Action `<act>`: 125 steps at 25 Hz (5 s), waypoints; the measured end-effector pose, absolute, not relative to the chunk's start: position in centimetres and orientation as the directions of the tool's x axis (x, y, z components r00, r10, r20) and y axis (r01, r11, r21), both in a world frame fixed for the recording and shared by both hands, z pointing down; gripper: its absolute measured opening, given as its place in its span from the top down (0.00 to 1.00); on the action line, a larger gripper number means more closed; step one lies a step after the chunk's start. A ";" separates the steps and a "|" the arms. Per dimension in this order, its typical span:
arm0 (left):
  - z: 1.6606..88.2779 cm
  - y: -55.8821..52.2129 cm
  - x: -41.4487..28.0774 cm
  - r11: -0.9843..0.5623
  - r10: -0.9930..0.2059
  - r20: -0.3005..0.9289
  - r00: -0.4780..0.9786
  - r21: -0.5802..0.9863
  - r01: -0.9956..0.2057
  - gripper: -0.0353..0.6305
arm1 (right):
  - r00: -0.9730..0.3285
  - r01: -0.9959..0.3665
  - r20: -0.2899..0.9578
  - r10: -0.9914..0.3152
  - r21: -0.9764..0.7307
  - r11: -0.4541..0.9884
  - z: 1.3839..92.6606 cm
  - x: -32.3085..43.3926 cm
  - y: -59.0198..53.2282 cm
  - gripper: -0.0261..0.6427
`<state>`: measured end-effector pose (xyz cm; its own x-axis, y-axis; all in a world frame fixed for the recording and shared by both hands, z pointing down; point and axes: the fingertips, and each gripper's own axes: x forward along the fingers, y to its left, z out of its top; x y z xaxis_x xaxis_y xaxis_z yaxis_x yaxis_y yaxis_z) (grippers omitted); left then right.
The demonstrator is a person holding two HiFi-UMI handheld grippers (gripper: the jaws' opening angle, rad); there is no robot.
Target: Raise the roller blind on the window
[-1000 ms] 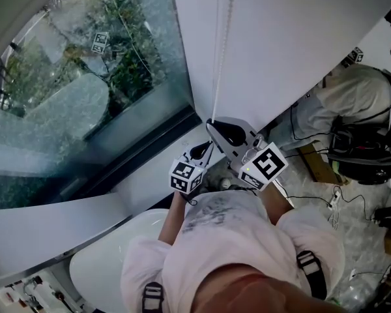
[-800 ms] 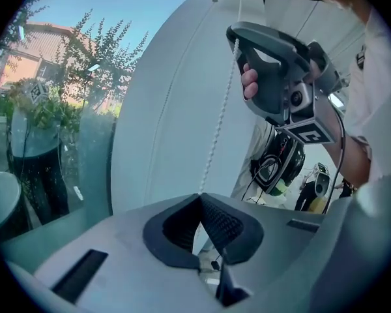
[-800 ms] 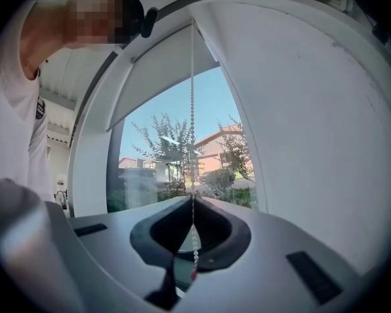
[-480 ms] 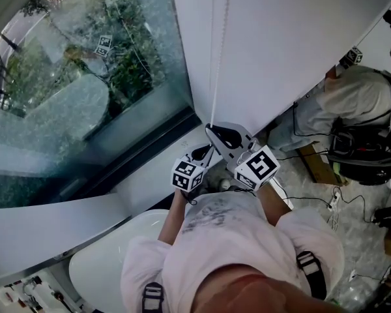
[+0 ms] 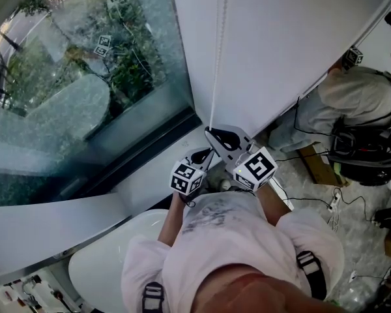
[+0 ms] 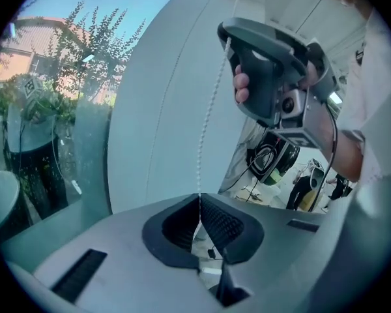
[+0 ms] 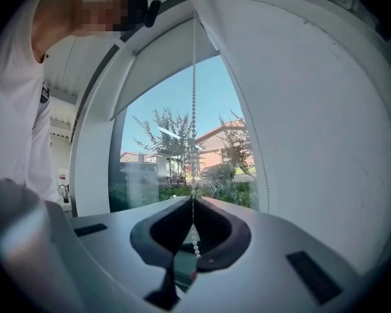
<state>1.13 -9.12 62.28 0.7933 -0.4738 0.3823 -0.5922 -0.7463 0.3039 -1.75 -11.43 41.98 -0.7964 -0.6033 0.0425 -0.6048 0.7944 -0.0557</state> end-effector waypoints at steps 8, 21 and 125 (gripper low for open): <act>52.1 -9.8 -1.4 -0.749 -0.574 0.221 0.788 0.248 -0.615 0.91 | -0.802 -0.597 0.040 -0.595 -0.054 0.801 42.3 -2.0 -11.6 0.86; 33.0 -10.7 -2.1 -0.805 -0.592 -0.077 0.802 0.011 -0.593 0.87 | -0.808 -0.590 0.037 -0.588 -0.051 0.806 42.3 -2.6 -11.3 0.86; 49.3 -12.2 -0.4 -0.733 -0.662 0.085 0.745 0.136 -0.667 0.93 | -0.688 -0.594 0.498 -0.528 0.032 0.804 63.6 -1.9 -10.0 0.86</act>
